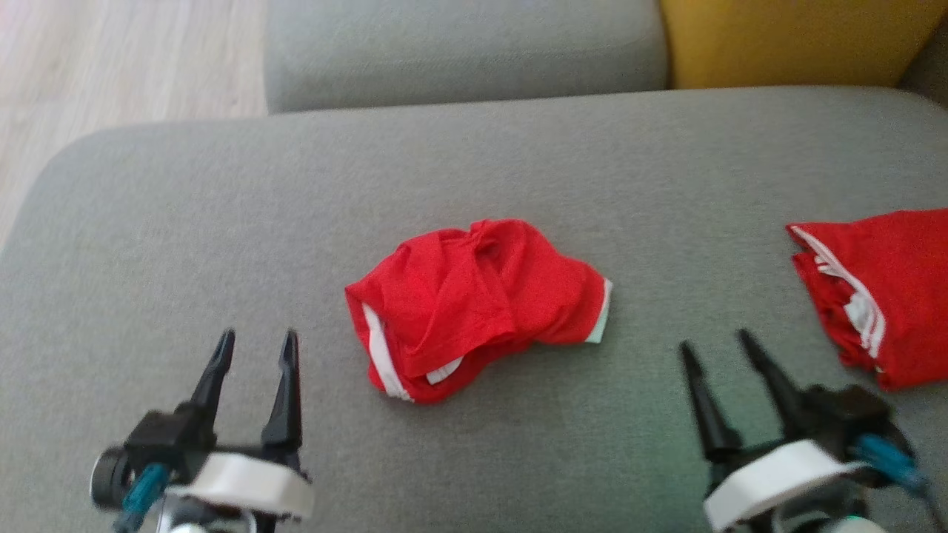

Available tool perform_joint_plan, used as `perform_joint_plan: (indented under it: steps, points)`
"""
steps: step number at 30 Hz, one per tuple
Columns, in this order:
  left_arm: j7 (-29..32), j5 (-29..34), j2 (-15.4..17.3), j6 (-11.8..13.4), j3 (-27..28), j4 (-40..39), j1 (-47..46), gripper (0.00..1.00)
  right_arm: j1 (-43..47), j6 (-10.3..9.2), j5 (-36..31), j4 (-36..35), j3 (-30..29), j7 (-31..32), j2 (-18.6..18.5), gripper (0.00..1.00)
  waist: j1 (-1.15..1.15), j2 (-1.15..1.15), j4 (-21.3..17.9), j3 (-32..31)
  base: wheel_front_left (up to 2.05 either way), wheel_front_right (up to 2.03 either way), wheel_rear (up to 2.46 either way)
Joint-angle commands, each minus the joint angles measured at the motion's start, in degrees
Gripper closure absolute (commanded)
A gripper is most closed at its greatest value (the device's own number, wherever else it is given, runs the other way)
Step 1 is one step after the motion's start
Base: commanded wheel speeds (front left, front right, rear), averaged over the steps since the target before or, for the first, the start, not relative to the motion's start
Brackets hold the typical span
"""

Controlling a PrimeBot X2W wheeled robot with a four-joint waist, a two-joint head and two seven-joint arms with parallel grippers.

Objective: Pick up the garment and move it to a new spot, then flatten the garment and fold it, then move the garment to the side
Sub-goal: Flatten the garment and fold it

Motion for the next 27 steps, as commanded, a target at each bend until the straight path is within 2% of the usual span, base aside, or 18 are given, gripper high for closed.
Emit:
perform_joint_plan:
  steps: [1, 10, 18, 19, 20, 21, 27]
  points:
    - [-0.98, 0.63, 0.02, -0.15, 1.27, -2.15, -4.73, 0.0, -4.13, 0.37, 0.13, -0.26, 3.2, 0.34, -1.69, 0.0, 0.0, 0.0, 2.06, 1.96, 0.0, 0.0, 0.0]
    - [-2.68, 2.58, -1.74, -0.67, -1.17, -0.7, -11.11, 0.0, -14.34, 0.37, 1.79, 11.49, 15.16, -0.69, -5.37, 0.0, 0.0, 0.0, 9.05, 6.55, 0.0, 0.0, 0.0]
    - [-3.48, 2.92, -2.87, -1.23, -1.88, 0.87, -13.44, 0.0, -22.1, 0.37, 2.83, 19.58, 20.64, -1.34, -6.01, 0.0, 0.0, 0.0, 12.45, 8.76, 0.0, 0.0, 0.0]
    - [-3.53, 2.93, -2.96, -1.25, -1.83, 1.02, -13.56, 0.0, -22.95, 0.37, 3.07, 20.37, 21.27, -1.48, -6.07, 0.06, 0.0, 0.0, 12.62, 8.98, 0.0, 0.0, 0.0]
    - [-3.58, 2.96, -3.06, -1.28, -1.79, 1.16, -13.66, 0.0, -23.73, 0.37, 3.22, 21.04, 21.79, -1.59, -6.17, 0.58, 0.0, 0.0, 12.74, 9.12, 0.0, 0.0, 0.0]
    - [-3.62, 2.99, -3.16, -1.3, -1.76, 1.32, -13.73, 0.0, -24.4, 0.37, 3.5, 21.44, 22.15, -1.97, -6.19, 1.0, 0.0, 0.0, 12.83, 9.2, 0.0, 0.0, 0.0]
    - [-3.7, 3.21, -3.57, -1.3, -0.98, 1.31, -13.7, 0.0, -26.71, 0.37, 5.04, 19.66, 22.13, -4.35, -6.26, 1.0, 0.0, 0.0, 11.81, 9.2, 0.0, 0.0, 0.0]
